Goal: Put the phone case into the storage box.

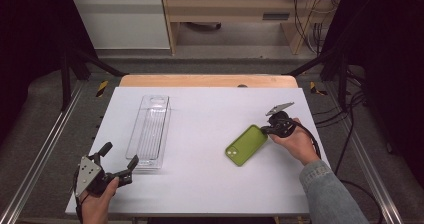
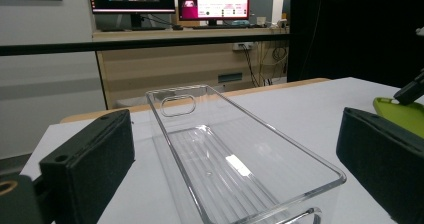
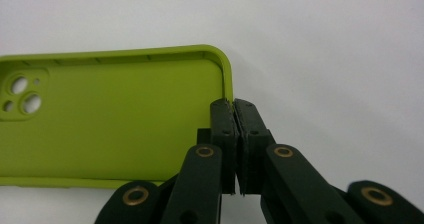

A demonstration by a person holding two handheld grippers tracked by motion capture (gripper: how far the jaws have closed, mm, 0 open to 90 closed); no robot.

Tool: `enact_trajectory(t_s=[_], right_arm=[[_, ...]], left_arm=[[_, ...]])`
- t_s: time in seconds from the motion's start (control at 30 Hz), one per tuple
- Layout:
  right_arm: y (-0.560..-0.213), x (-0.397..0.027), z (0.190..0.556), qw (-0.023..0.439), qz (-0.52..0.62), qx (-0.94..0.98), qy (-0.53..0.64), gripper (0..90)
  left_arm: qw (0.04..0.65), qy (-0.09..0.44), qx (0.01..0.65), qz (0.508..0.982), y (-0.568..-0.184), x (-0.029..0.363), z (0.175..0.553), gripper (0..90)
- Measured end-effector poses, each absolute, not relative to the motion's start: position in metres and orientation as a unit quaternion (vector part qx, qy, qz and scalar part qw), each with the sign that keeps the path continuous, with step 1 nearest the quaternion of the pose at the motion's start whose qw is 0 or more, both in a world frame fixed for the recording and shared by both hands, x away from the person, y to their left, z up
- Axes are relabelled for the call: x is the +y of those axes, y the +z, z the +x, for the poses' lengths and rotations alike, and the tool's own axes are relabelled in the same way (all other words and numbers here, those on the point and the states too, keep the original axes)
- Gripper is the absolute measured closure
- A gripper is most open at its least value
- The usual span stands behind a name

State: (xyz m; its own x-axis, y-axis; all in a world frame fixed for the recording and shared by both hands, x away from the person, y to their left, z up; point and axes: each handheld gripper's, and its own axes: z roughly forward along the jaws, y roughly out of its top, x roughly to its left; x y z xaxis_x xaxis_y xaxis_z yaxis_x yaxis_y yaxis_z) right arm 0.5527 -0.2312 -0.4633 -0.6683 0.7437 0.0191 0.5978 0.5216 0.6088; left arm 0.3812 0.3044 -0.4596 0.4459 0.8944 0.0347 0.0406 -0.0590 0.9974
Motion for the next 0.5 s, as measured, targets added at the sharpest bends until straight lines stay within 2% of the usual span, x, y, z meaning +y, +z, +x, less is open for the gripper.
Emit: enact_trajectory(t_s=[0.5], right_arm=[[-0.424, -0.230, 0.517, 0.169, 0.410, 0.814, 0.375, 88.5]], left_arm=[[0.586, 0.354, 0.389, 0.616, -0.452, 0.296, 0.368, 1.4]])
